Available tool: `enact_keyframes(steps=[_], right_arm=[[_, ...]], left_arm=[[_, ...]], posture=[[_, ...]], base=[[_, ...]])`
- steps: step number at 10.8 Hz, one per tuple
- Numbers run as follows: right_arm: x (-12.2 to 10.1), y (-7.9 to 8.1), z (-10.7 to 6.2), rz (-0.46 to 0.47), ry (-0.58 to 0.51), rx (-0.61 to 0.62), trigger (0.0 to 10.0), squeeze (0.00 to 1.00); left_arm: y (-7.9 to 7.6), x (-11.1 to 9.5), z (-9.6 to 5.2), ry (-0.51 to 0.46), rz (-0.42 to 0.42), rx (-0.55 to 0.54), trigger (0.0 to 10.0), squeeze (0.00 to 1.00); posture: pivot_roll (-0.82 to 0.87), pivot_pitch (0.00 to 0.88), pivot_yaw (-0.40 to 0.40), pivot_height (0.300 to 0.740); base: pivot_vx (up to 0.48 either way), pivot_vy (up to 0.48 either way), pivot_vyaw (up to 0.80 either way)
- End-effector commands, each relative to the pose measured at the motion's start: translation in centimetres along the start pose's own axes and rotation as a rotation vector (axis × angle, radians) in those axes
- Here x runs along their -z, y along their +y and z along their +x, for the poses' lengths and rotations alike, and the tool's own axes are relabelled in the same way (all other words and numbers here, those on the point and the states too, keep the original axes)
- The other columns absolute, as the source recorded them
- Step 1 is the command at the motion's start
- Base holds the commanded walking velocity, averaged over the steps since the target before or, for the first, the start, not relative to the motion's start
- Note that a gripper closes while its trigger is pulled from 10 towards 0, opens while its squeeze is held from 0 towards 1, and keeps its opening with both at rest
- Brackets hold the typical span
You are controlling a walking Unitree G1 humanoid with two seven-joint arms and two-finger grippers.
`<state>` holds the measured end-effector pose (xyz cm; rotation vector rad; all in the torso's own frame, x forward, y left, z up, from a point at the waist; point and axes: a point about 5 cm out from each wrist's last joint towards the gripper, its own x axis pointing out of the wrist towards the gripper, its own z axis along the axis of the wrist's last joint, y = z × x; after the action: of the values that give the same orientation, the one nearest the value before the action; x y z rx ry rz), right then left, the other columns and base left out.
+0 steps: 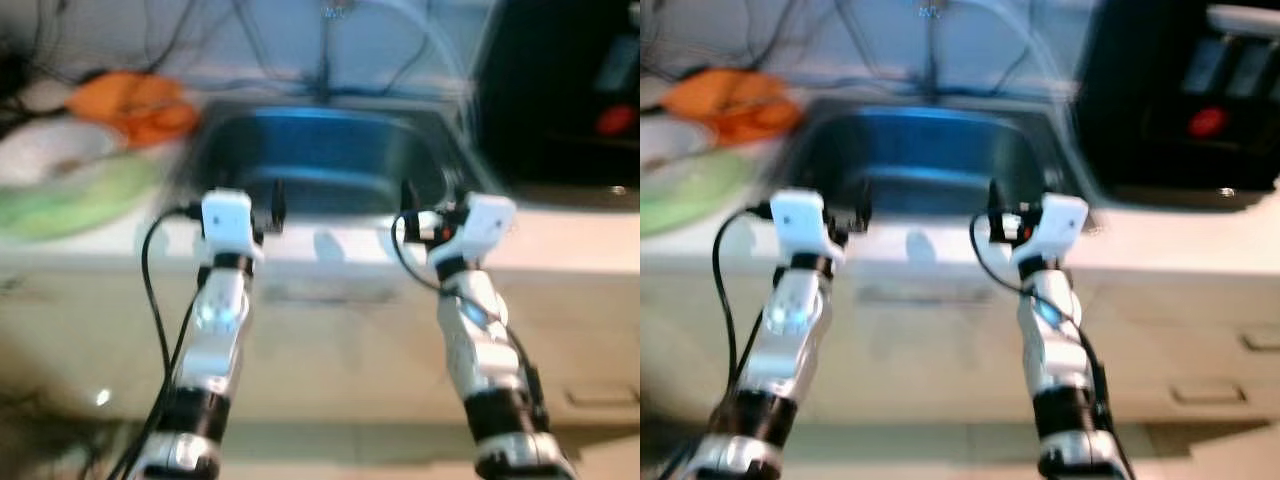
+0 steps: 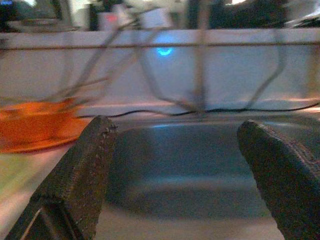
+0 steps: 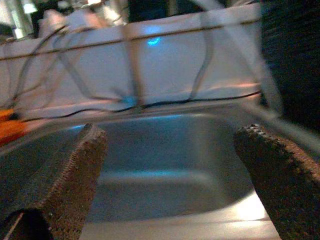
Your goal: Kitchen organization
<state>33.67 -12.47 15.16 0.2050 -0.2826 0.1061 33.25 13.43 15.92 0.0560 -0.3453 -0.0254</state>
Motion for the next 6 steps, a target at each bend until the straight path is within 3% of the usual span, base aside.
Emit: enact_keyframes(steps=[1, 2, 6], right_arm=[[-0.26, 0.30, 0.24, 0.000, -0.005, -0.010, 10.0, 0.00], [-0.24, 0.30, 0.23, 0.001, -0.004, -0.009, 10.0, 0.00], [-0.22, 0.29, 0.25, -0.001, -0.004, -0.006, 10.0, 0.00]], left_arm=[[0.09, -0.30, 0.16, -0.007, 0.001, -0.006, 10.0, 0.00], [0.03, -0.29, 0.17, -0.006, 0.003, -0.005, 10.0, 0.00], [-0.24, -0.42, 0.21, -0.016, 0.025, 0.005, 10.0, 0.00]], posture=[[0.06, 0.033, -0.007, 0.740], [0.06, 0.034, -0.008, 0.740], [0.06, 0.033, -0.005, 0.740]], base=[[0.000, 0.390, 0.00], [0.000, 0.390, 0.00], [0.000, 0.000, 0.00]])
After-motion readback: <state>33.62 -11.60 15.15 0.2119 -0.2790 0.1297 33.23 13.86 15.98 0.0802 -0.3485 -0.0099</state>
